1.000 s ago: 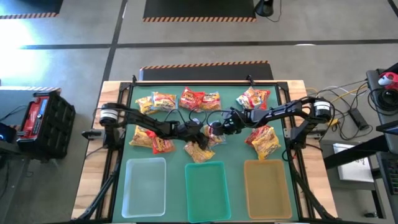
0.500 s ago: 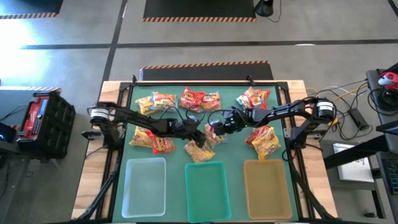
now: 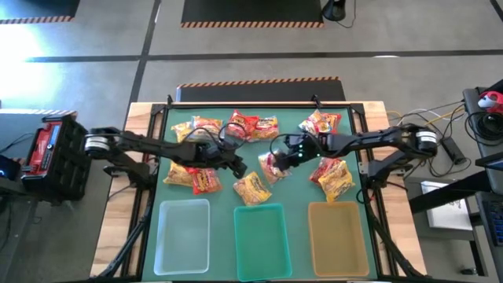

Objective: Sort Maruchan noodles
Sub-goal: Put the blue noodle pack into the yellow bin

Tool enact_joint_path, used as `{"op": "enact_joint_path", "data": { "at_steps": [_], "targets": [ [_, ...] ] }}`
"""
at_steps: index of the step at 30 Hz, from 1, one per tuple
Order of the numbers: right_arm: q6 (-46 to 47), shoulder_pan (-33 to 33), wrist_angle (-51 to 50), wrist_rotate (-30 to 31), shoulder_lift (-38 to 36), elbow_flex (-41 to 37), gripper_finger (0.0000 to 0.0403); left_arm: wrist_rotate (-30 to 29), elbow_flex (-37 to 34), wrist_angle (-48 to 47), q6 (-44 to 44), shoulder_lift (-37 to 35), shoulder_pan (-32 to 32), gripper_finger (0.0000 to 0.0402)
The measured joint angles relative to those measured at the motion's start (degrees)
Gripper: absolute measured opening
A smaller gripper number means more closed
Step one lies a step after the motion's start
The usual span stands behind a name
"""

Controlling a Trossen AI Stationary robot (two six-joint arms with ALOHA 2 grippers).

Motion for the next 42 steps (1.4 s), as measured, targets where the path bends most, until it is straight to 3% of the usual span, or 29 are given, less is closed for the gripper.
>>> {"op": "enact_joint_path", "data": {
  "at_steps": [11, 17, 27, 32, 38, 42],
  "targets": [
    [-3.4, 0.2, -12.8, -13.1, -15.1, 0.0, 0.0104, -1.9, 0.0, -3.6, -1.2, -5.1, 0.0, 0.0],
    [-3.1, 2.1, -25.1, -18.0, -21.8, 0.0, 0.0104, -1.9, 0.0, -3.6, -0.8, -5.1, 0.0, 0.0],
    [-4.0, 10.3, -45.9, -18.0, -26.7, 4.2, 0.0104, -1.8, 0.0, -3.6, -0.7, -5.0, 0.0, 0.0],
    [-11.9, 15.7, -53.2, -17.3, -24.6, 8.6, 0.0104, -1.8, 0.0, -3.6, -0.7, -5.0, 0.0, 0.0],
    [-22.8, 21.6, -61.9, -9.3, -19.4, 12.2, 0.0104, -1.8, 0.0, -3.7, -0.7, -5.0, 0.0, 0.0],
    [-25.9, 23.2, -64.1, -8.0, -15.3, 13.7, 0.0104, -1.8, 0.0, -3.8, -0.7, -5.0, 0.0, 0.0]
  ]
}}
